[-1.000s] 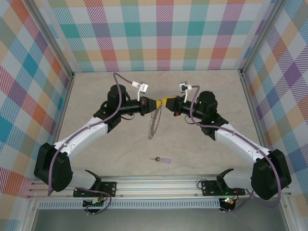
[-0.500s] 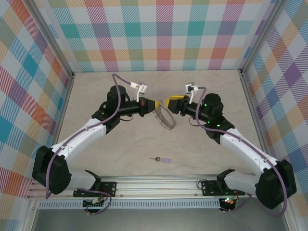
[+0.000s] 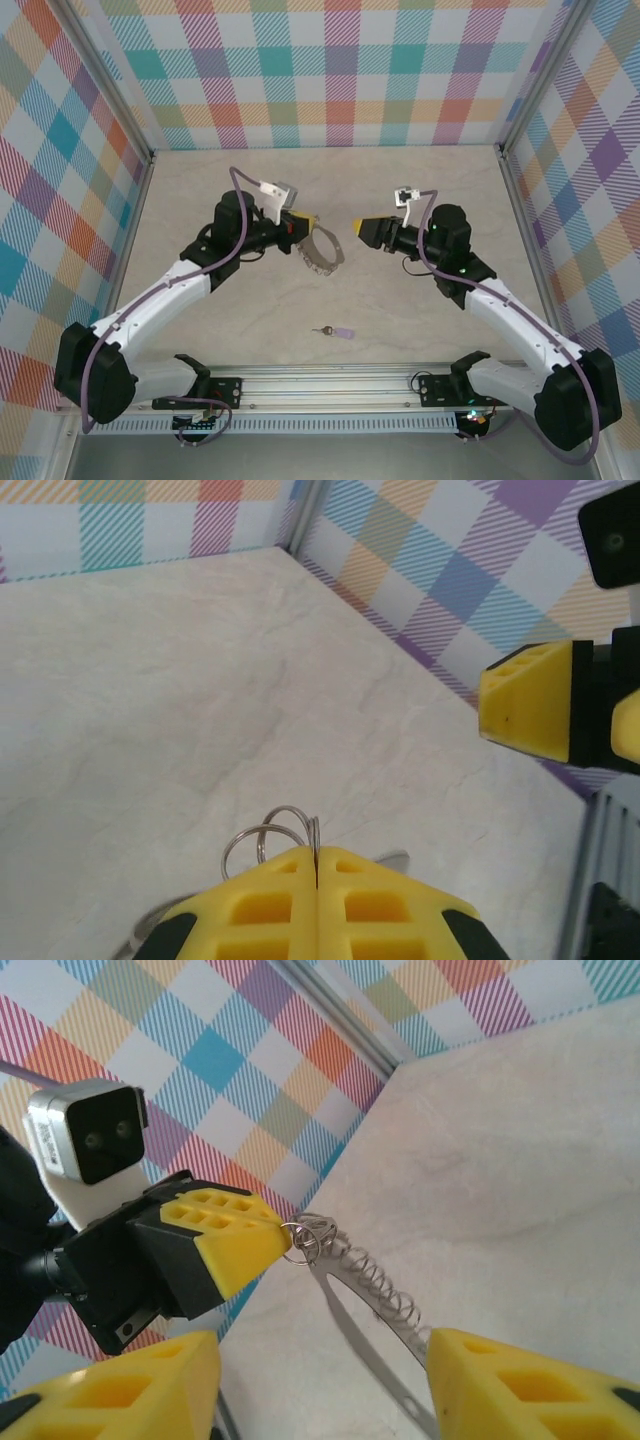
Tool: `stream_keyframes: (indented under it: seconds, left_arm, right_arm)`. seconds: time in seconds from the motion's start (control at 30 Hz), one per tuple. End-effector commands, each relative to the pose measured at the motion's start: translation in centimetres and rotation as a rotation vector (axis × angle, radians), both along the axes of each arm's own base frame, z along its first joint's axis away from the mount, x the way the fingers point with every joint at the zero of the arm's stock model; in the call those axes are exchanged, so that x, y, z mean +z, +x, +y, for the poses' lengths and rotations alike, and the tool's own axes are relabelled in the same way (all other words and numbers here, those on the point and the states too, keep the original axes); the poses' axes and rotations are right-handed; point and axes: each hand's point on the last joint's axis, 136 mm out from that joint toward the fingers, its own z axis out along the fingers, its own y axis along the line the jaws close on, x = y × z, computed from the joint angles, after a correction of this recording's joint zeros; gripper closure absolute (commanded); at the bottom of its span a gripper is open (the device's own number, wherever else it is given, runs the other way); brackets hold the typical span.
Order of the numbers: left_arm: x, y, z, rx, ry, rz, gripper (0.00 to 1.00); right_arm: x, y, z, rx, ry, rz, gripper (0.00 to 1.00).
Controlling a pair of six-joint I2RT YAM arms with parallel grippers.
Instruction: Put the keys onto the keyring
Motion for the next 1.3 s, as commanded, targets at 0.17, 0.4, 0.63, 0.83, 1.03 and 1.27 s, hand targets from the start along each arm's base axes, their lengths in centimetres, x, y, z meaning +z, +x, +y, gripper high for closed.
stream_keyframes:
  seconds: [0.17,0.4,0.63,0.83,1.03,1.27]
  left_arm:
    - [4.6,-2.5,0.2,-0.082,-0.067,-0.285,1.0]
    - [6.0,-3.3,-0.8,-0.159,-0.114,-0.276,1.0]
    - [7.0,-3.0,-2.3,-0.226,-0.159,-0.238,1.0]
    - [7.2,-2.6,-3.4,-0.271,-0.171,-0.205,1.0]
    - [7.0,-2.4,-4.1,-0.301,-0.175,-0.179,1.0]
    - [7.0,-2.4,-4.6,-0.316,-0.182,-0.162,1.0]
  right_arm:
    - [1.6,-1.4,1.6,0.156,0.057,-0.098,0.56]
    - [1.8,-1.4,2.7,0.233,0.116,-0.097,0.59]
    - [2.3,-0.7,3.4,0.255,0.145,-0.11,0.57]
    - [2.4,-0.2,3.6,0.257,0.17,-0.111,0.58]
    - [3.0,0.0,3.9,0.264,0.181,-0.12,0.59]
    - [3.5,0.2,4.3,0.279,0.196,-0.121,0.62]
